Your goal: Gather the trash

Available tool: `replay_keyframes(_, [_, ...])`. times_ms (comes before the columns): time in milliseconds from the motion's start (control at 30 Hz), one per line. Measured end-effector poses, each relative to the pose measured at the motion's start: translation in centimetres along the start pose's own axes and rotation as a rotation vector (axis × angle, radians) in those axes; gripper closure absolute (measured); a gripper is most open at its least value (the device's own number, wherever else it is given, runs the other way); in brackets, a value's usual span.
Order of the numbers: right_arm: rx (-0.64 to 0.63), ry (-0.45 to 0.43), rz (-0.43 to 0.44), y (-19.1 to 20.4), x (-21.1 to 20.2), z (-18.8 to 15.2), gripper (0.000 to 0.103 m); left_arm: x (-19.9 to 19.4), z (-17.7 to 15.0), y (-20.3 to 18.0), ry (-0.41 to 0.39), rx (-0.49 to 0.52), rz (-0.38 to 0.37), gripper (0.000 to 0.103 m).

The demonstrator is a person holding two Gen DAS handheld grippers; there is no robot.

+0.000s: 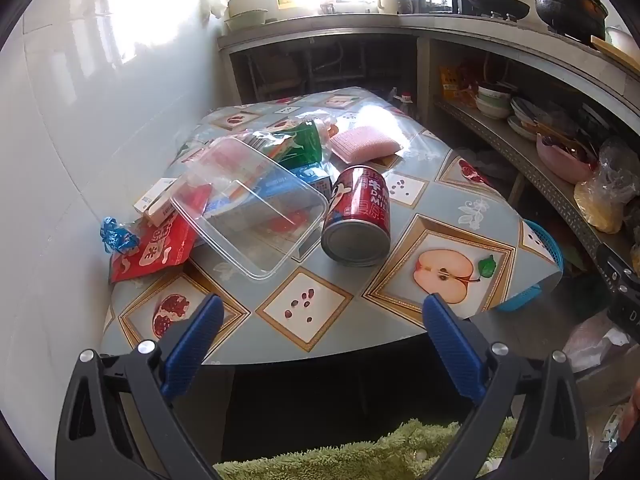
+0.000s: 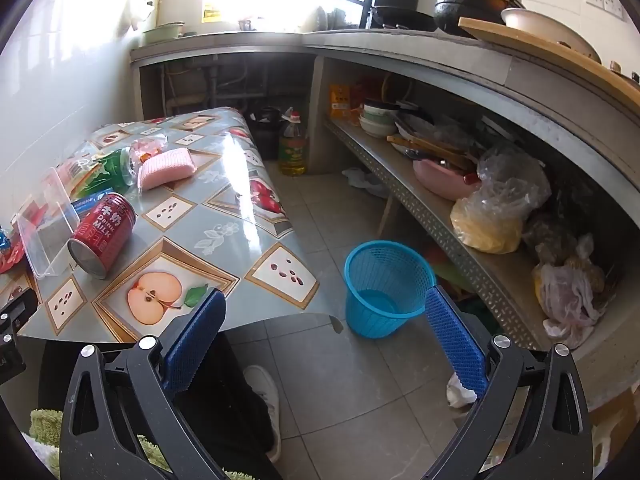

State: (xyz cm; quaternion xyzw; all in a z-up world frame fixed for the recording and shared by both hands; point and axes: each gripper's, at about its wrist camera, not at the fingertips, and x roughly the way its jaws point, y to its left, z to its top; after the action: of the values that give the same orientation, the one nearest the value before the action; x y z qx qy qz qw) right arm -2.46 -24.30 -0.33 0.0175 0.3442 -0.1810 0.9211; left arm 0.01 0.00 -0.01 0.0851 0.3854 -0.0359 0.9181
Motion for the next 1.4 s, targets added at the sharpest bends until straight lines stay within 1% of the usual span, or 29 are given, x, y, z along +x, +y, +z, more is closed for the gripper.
replay_keyframes(800, [-0.002, -0.006, -0.002, 0.26, -0.17, 0.54, 0.008, -0.41, -0.16, -0.21, -0.002, -0.003, 0.005, 0.006])
replay_keyframes(1400, [-0.005, -0.013, -0.001, 0.17, -0.44, 0.77, 0.008, 0.13, 0.09, 0.14, 0.0, -0.009, 0.003, 0.006])
